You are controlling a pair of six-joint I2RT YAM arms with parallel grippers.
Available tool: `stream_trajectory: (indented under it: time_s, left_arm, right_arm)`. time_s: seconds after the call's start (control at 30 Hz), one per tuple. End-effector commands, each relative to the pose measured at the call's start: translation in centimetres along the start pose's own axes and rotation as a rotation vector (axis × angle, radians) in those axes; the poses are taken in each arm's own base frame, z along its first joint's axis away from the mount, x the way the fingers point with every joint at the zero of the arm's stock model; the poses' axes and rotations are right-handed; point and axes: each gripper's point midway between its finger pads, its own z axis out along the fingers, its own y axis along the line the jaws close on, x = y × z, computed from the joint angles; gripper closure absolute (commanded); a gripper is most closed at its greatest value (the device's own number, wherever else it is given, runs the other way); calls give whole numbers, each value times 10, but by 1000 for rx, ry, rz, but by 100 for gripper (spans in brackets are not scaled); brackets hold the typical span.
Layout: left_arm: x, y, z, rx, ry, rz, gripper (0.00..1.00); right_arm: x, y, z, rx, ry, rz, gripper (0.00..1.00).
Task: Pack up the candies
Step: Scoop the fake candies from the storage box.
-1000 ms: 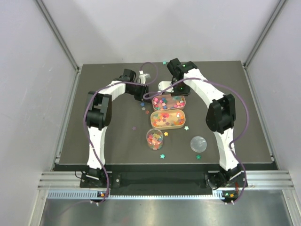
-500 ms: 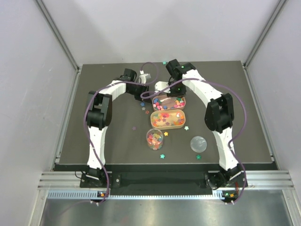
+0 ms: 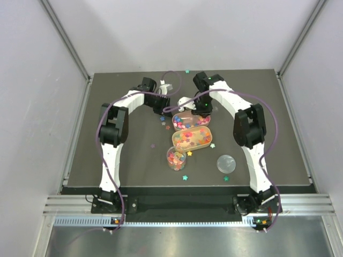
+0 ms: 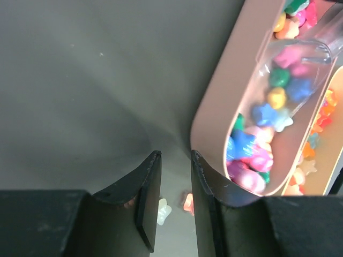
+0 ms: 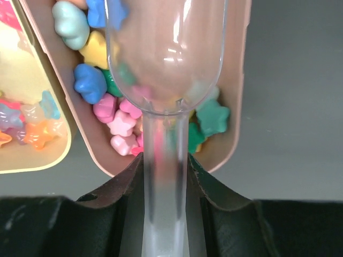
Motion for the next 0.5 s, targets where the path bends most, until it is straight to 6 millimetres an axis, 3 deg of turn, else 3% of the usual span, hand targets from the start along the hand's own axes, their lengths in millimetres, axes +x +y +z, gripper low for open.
stream_trajectory:
  time_s: [0.0,0.27,0.47]
  left_arm:
    - [-10,-6,-6,-1,-7,48,67]
    - [-12,-8,-9,-5,-5,54,67]
    - [-26,-7,-26,-37,-30,89,67]
  right_arm:
    - [4,38,19,-170,-57,11,100]
    - [8,33,24,-155,-109,85,100]
    - [5,27,10,-112,-152,101,100]
